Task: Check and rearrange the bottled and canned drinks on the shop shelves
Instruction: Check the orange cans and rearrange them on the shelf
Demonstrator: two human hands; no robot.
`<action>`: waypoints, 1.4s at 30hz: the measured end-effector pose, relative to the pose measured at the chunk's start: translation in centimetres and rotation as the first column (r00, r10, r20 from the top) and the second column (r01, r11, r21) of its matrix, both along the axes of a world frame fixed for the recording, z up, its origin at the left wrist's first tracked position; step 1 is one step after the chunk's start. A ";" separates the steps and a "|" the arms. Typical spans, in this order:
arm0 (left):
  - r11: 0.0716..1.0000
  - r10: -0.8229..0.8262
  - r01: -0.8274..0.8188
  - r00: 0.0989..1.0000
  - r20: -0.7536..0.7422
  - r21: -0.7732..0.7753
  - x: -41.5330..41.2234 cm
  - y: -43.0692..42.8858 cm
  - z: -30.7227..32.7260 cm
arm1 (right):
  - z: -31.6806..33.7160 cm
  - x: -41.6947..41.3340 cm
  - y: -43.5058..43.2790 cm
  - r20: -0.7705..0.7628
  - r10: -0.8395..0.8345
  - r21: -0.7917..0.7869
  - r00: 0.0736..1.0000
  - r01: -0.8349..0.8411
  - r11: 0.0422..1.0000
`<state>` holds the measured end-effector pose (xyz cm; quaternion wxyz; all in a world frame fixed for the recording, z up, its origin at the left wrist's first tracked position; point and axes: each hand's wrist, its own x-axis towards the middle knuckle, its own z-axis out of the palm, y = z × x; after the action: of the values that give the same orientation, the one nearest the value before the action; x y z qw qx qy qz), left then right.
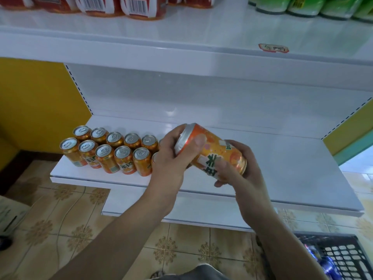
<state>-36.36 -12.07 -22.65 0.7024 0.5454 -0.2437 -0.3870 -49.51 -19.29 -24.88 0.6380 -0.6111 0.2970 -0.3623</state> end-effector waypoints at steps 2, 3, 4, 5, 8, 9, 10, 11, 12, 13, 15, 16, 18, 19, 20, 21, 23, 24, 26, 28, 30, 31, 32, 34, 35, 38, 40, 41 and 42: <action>0.997 -0.069 0.072 0.994 0.085 -0.030 0.5 0.6 0.1 | 0.7 -0.1 -0.1 -0.019 -0.005 0.038 1.000 0.006 0.999; 0.991 -0.093 0.101 0.992 0.090 -0.089 0.8 0.8 0.1 | 1.4 -0.1 0.0 -0.054 0.025 0.045 0.998 -0.023 0.999; 0.984 -0.095 0.104 0.993 0.065 -0.148 0.9 1.0 -0.1 | 1.2 -0.1 -0.2 -0.046 0.049 0.040 0.998 -0.047 0.998; 0.981 -0.082 0.084 0.996 0.019 -0.174 0.8 1.0 -0.1 | 1.5 0.0 -0.1 -0.064 0.072 0.047 0.995 -0.070 0.996; 0.994 -0.022 0.004 0.987 -0.162 -0.108 -0.1 0.8 0.4 | 0.8 0.0 0.2 -0.054 0.077 -0.038 0.996 -0.079 0.996; 0.997 -0.020 0.005 0.983 -0.180 -0.082 -0.2 0.9 0.0 | 0.8 0.0 0.5 -0.053 0.065 -0.090 0.996 -0.070 0.994; 0.998 -0.029 0.020 0.985 -0.168 -0.053 -0.3 0.9 -0.1 | 0.5 0.0 0.6 -0.041 0.055 -0.117 0.998 -0.060 0.991; 0.998 -0.052 0.048 0.990 -0.128 -0.033 -0.3 1.0 -0.3 | 0.9 0.0 0.8 -0.042 0.012 -0.102 0.999 -0.017 0.995; 0.997 -0.076 0.075 0.995 -0.065 -0.023 -0.3 1.2 -0.5 | 0.8 -0.1 0.6 -0.022 -0.028 -0.046 0.999 0.027 0.999; 0.994 -0.102 0.102 0.995 0.011 -0.034 -0.3 1.4 -0.7 | 1.2 -0.1 0.6 -0.022 -0.054 0.030 0.998 0.054 0.998; 0.986 -0.114 0.125 0.988 0.100 -0.109 -0.3 1.6 -0.9 | 1.3 -0.3 0.4 -0.050 -0.013 0.129 0.999 0.019 0.991; 0.985 -0.096 0.108 0.991 0.089 -0.134 -0.3 1.7 -0.8 | 1.1 -0.5 0.3 -0.069 0.031 0.125 0.997 -0.022 0.992; 0.993 -0.073 0.070 0.997 -0.034 -0.095 -0.3 1.4 -0.3 | 1.0 -0.7 0.6 -0.081 0.048 0.029 0.996 -0.046 0.999; 0.995 -0.069 0.063 0.995 -0.070 -0.082 -0.2 1.4 -0.4 | 0.9 -0.8 0.6 -0.065 0.028 -0.035 0.997 -0.030 0.999; 0.995 -0.079 0.075 0.995 -0.066 -0.062 -0.3 1.5 -0.4 | 0.7 -0.7 0.7 -0.050 -0.001 -0.081 0.999 -0.003 0.997; 0.994 -0.104 0.102 0.994 -0.040 -0.050 -0.3 1.4 -0.5 | 0.8 -0.7 0.7 -0.046 -0.042 -0.084 0.998 0.038 0.996; 0.983 -0.167 0.171 0.984 0.066 -0.058 -0.3 1.4 -0.6 | 1.1 -0.5 0.7 -0.060 -0.104 0.051 0.993 0.107 0.993; 0.978 -0.182 0.193 0.976 0.123 -0.082 -0.3 1.5 -0.7 | 1.3 -0.5 0.6 -0.082 -0.094 0.137 0.992 0.105 0.985; 0.976 -0.166 0.183 0.977 0.136 -0.122 -0.3 1.6 -1.1 | 1.6 -0.8 0.5 -0.149 -0.023 0.213 0.989 0.054 0.975; 0.991 -0.100 0.101 0.995 0.015 -0.082 -0.3 1.4 -1.0 | 1.8 -1.1 0.6 -0.153 0.031 0.137 0.988 -0.010 0.990; 0.997 -0.071 0.070 0.997 -0.013 -0.031 -0.4 1.4 -0.8 | 1.5 -1.3 0.6 -0.135 0.017 0.040 0.991 -0.012 0.999; 0.996 -0.089 0.089 0.995 0.034 -0.020 -0.4 1.4 -1.0 | 1.4 -1.2 0.6 -0.124 -0.011 0.035 0.992 0.015 0.999; 0.991 -0.126 0.128 0.989 0.083 -0.027 -0.4 1.4 -1.0 | 1.5 -1.0 0.6 -0.097 -0.041 0.082 0.994 0.049 0.995; 0.971 -0.209 0.222 0.967 0.146 -0.083 -0.5 1.5 -0.7 | 1.7 -0.8 0.7 -0.049 -0.047 0.279 0.998 0.059 0.958; 0.957 -0.240 0.262 0.955 0.173 -0.122 -0.5 1.5 -0.6 | 1.8 -0.8 0.6 -0.042 -0.013 0.357 0.999 0.027 0.934; 0.965 -0.165 0.193 0.973 0.163 -0.175 -1.0 1.1 -0.4 | 1.7 -0.9 0.7 0.023 0.070 0.409 0.997 -0.074 0.909; 0.990 -0.070 0.077 0.995 0.065 -0.115 -1.6 0.7 0.0 | 1.0 -1.0 0.7 0.087 0.021 0.330 0.996 -0.048 0.943; 0.994 -0.057 0.061 0.997 0.043 -0.091 -1.6 0.6 -0.2 | 0.8 -1.0 0.7 0.087 -0.007 0.292 0.996 -0.019 0.956; 0.996 -0.055 0.058 0.997 0.055 -0.068 -1.6 0.6 -0.2 | 0.8 -0.9 0.9 0.076 -0.031 0.278 0.997 0.008 0.961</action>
<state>-37.96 -11.51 -22.90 0.7029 0.5237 -0.2909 -0.3834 -50.44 -18.44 -24.08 0.7251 -0.4977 0.3251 -0.3476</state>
